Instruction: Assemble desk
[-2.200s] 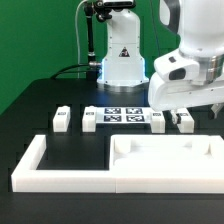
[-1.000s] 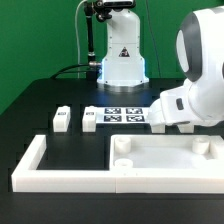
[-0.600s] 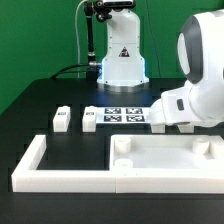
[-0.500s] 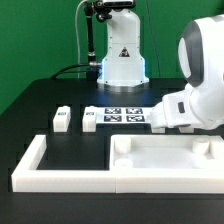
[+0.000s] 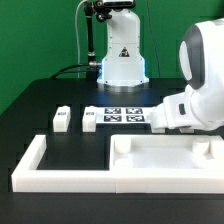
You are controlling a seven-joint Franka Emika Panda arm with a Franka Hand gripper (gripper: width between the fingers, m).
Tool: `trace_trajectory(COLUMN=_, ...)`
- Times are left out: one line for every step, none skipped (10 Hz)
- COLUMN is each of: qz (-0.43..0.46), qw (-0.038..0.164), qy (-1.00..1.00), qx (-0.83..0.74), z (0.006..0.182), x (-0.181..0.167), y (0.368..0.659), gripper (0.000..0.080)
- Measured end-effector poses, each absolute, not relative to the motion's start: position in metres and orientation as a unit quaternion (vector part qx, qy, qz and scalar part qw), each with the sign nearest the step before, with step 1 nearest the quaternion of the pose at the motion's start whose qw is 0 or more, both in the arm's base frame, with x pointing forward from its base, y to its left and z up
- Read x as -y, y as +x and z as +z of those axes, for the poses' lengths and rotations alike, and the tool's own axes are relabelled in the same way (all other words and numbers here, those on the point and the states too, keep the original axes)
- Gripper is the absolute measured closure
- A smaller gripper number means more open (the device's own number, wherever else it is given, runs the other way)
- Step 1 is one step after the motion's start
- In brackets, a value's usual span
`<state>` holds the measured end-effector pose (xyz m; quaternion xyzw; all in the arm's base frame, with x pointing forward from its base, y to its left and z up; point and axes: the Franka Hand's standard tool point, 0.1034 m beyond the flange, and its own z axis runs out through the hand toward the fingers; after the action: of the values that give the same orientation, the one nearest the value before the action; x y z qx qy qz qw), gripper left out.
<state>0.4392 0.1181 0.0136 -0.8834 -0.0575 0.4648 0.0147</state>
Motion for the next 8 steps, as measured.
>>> trace_trajectory(qz=0.465, qw=0.015, qy=-0.883, qx=0.057, z=0.014, x=-0.118, y=0.439, gripper=0.0514)
trace_trajectory(qz=0.465, qw=0.015, qy=-0.883, qx=0.058, z=0.014, x=-0.118, y=0.439, gripper=0.0514)
trace_trajectory(qz=0.465, qw=0.015, qy=-0.883, qx=0.057, z=0.014, x=-0.118, y=0.439, gripper=0.0513)
trace_trajectory(qz=0.465, qw=0.015, qy=-0.883, qx=0.058, z=0.014, x=-0.118, y=0.439, gripper=0.0513)
trace_trajectory(qz=0.465, qw=0.015, qy=-0.883, qx=0.058, z=0.014, x=-0.118, y=0.439, gripper=0.0513)
trace_trajectory(qz=0.465, qw=0.015, qy=-0.883, qx=0.058, z=0.014, x=-0.118, y=0.439, gripper=0.0513)
trace_trajectory(qz=0.469, qw=0.018, qy=-0.881, qx=0.062, z=0.018, x=-0.117, y=0.44, gripper=0.0513)
trace_trajectory(qz=0.475, qw=0.03, qy=-0.877, qx=0.07, z=0.044, x=-0.114, y=0.455, gripper=0.0511)
